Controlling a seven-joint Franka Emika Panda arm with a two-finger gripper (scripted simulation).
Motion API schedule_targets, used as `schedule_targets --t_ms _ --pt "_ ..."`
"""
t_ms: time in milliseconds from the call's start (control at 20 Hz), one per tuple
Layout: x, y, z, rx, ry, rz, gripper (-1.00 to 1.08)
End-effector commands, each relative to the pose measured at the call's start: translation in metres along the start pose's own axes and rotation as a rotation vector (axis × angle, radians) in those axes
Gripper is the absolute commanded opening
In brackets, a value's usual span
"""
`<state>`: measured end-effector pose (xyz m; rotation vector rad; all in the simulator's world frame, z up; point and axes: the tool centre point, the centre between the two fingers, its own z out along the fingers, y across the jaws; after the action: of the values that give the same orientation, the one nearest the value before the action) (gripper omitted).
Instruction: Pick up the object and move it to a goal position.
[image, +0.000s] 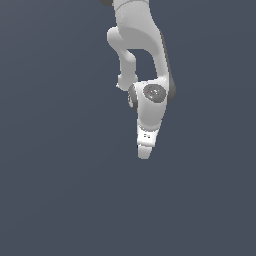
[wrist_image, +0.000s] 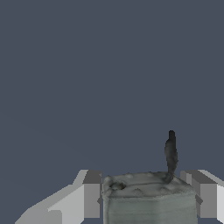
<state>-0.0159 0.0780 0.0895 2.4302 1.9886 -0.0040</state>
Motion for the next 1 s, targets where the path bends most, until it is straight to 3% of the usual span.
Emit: schedule_targets --t_ms 0,500,950 --pt "0.008 -0.016 -0.018 -0.001 -0.001 0.0 -1.0" --pt "0.036 -0.064 -0.074 -0.001 0.0 -0.001 -1.0" --pt "0.046 -0.079 -0.095 0.0 0.003 0.0 -1.0"
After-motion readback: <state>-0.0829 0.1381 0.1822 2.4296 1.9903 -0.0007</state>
